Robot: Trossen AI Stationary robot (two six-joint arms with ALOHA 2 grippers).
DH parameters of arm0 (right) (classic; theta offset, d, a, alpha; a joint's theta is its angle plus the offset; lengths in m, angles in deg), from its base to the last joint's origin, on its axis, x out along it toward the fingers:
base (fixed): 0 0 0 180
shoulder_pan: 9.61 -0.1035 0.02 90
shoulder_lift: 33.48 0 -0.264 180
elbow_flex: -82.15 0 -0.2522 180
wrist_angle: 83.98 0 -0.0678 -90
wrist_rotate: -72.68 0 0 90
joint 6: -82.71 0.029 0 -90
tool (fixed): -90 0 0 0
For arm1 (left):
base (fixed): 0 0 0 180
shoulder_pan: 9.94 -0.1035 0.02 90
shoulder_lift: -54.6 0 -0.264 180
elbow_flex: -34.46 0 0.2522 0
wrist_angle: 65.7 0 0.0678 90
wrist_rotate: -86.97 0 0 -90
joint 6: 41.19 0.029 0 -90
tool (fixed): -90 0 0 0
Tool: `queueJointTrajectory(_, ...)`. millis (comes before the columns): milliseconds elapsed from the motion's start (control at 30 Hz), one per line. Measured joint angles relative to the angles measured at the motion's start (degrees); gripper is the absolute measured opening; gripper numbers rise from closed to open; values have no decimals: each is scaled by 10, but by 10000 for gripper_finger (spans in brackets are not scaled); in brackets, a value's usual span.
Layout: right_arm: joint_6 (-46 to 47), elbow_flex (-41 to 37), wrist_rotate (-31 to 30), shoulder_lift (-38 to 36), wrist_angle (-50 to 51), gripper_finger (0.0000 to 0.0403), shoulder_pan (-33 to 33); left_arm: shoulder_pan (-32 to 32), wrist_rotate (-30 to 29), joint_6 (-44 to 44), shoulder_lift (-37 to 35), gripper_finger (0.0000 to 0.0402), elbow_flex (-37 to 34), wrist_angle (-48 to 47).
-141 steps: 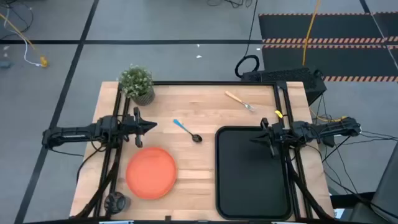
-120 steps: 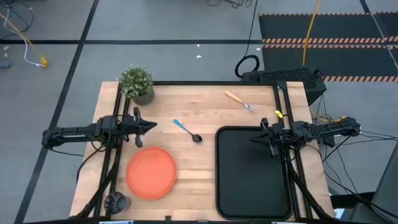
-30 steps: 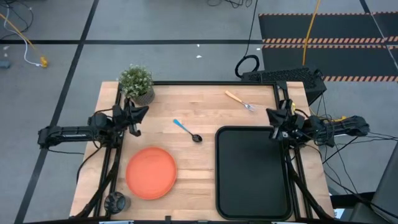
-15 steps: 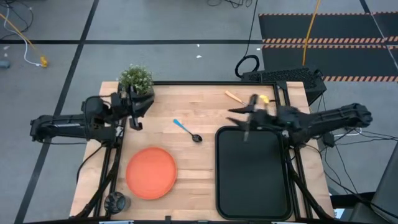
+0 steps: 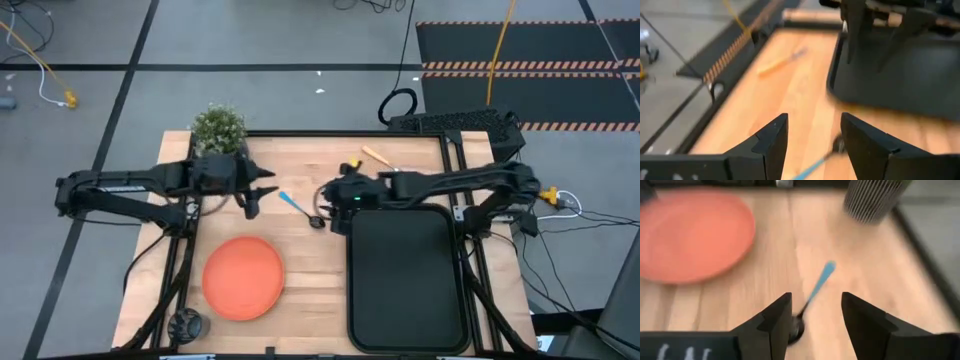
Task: Pick and place plate/cup/fork/spoon on tray
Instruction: Put the orange fork on the black table tray
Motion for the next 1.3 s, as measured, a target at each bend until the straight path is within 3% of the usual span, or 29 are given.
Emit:
queueJointTrajectory(100, -1, 0, 1, 50, 32, 167, 17, 0, -2, 0, 14, 186, -22, 7)
queueJointTrajectory(267, -31, 0, -161, 91, 134, 167, 64, 0, -78, -45, 45, 186, -47, 26)
queueJointTrajectory(333, -25, 0, -188, 91, 171, 167, 101, 0, -86, -55, 55, 186, -54, 51)
queueJointTrajectory(600, -80, 0, -68, 53, 215, 167, 252, 36, -76, -22, 74, 186, -59, 118)
queueJointTrajectory(800, -119, 1, -24, 43, 292, 167, 339, 69, -59, 22, 75, 186, -59, 108)
queueJointTrajectory(1033, -156, -23, -21, 43, 303, 167, 375, 68, -60, 100, 75, 186, -59, 138)
queueJointTrajectory(1300, -231, -116, -7, 44, 194, 167, 393, 39, -60, 183, 74, 186, -59, 219)
